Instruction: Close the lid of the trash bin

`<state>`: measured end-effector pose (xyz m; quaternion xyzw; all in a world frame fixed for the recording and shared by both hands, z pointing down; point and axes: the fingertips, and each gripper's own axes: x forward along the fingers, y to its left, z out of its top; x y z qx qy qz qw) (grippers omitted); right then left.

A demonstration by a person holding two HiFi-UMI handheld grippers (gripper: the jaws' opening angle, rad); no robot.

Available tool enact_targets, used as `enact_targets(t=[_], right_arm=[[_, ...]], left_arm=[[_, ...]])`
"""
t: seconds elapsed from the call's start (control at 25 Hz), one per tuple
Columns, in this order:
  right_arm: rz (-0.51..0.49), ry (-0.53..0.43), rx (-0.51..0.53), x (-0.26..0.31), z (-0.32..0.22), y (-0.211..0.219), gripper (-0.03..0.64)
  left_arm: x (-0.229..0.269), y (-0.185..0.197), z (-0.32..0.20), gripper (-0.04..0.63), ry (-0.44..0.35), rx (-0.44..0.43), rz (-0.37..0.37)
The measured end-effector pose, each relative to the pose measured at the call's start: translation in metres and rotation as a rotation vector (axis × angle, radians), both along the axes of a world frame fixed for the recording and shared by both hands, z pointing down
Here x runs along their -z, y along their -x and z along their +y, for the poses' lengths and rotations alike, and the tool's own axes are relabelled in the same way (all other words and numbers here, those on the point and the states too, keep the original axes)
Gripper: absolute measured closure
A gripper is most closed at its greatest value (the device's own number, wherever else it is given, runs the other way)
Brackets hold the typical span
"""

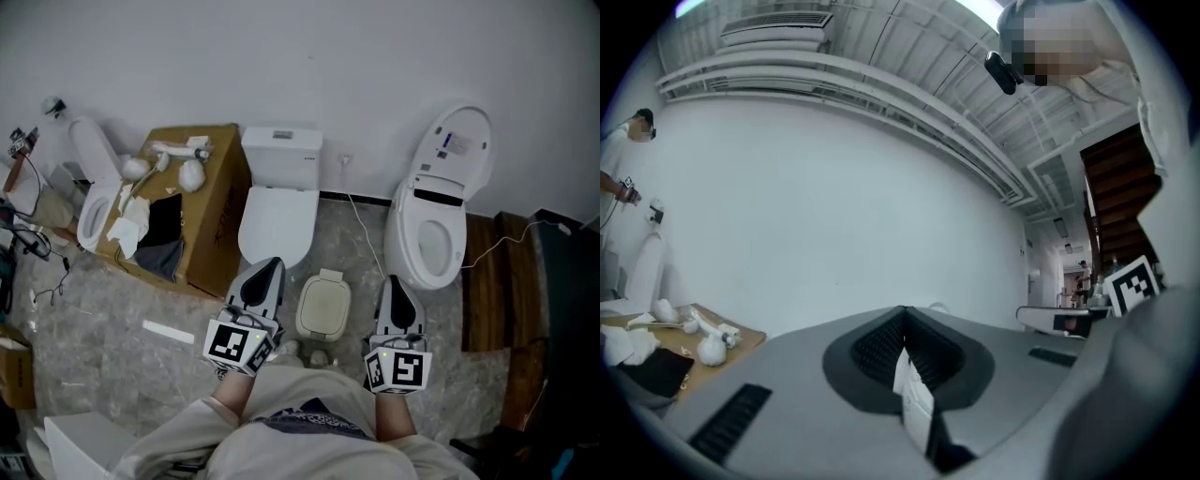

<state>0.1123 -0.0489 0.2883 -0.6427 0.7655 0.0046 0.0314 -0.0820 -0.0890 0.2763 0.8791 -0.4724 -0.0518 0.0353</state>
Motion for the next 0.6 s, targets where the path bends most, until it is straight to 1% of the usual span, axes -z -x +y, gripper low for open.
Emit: enact_targets(t=[0.28, 0.6], right_arm=[[-0.011, -0.028, 0.021, 0.01, -0.006, 0.0, 0.609], [0.037, -0.127, -0.002, 0.031, -0.006, -0.002, 0.612]], left_arm=[[0.007, -0.003, -0.007, 0.598, 0.005, 0.005, 0.004], [0.011, -0.002, -0.011, 0.598, -0.015, 0.006, 0.002]])
